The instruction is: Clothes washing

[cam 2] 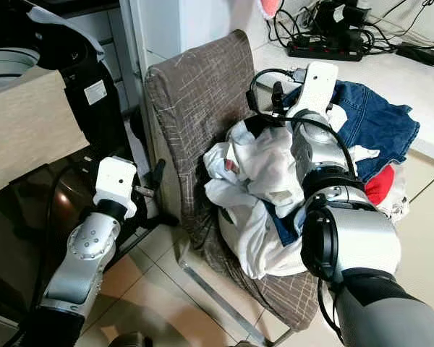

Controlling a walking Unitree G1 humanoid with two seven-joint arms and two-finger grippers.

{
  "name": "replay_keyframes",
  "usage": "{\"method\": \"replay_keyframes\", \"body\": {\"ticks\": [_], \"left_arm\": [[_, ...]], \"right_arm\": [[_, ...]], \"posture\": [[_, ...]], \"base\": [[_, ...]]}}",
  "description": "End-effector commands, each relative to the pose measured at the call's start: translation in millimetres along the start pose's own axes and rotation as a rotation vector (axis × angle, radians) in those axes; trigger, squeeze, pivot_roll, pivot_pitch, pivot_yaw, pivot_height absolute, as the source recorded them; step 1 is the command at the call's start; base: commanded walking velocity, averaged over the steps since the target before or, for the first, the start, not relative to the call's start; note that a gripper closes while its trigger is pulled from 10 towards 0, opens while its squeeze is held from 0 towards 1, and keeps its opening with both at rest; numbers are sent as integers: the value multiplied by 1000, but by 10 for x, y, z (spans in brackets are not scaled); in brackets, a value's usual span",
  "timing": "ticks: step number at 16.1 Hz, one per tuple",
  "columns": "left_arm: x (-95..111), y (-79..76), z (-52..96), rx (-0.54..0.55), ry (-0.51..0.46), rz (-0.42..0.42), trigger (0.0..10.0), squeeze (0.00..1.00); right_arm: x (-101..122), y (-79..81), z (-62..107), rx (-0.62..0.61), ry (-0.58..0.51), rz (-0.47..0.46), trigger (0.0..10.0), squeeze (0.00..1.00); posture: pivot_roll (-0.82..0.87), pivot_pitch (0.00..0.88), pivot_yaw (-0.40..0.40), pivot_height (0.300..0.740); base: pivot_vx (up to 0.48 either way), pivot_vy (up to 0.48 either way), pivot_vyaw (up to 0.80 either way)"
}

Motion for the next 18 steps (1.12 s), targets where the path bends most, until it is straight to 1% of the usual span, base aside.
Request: {"method": "replay_keyframes", "body": {"ticks": [1,3,5,6,7,8,10,13,14,18], "left_arm": [[-34,-29,-5,-17,18,3,10000,0],[-26,-22,-6,-17,14,0,10000,0],[-20,-23,-3,-18,12,-2,10000,0],[-16,-26,4,-18,11,-3,10000,0],[-16,-28,13,-16,11,-4,10000,0],[-18,-25,21,-14,13,-5,10000,0],[-19,-21,27,-11,14,-5,10000,0],[-24,-26,21,-10,16,-3,10000,0],[-24,-29,20,-11,16,-3,10000,0],[-27,-40,19,-18,18,-2,10000,0]], "right_arm": [[70,1,-19,-5,2,2,10000,1000],[69,-15,-19,-10,4,16,10000,1000],[47,-32,-17,-18,15,10,10000,1000],[18,-35,-14,-20,31,-6,10000,1000],[-104,-33,-3,-27,103,-67,10000,1000],[-202,-45,14,-43,152,-120,10000,0],[-340,-71,46,-64,208,-150,10000,0],[-557,-95,109,-80,311,-231,10000,0],[-585,-103,119,-83,325,-244,10000,0],[-623,-115,134,-78,337,-243,10000,0]], "posture": [[86,0,-54,732],[89,0,-57,732],[89,0,-57,732],[102,0,-63,732],[102,0,-63,732],[110,0,-66,732],[112,0,-67,732],[104,2,-65,732],[101,4,-64,732],[99,6,-62,732]], "base": [[0,0,0],[0,0,0],[0,0,0],[0,0,0],[0,0,0],[0,0,0],[0,0,0],[0,0,0],[0,0,0],[0,0,0]]}}
Point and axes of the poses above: a point about 5 cm out from each wrist's last joint towards the gripper, its own z axis pointing back from the gripper into the wrist, its own x axis along the axis of the wrist's last joint, y = z × x, the point moved 3 cm from there along -z, pointing out of the wrist towards the gripper, and after that the axes turned 3 degrees about -z, right-handed, at the moved point
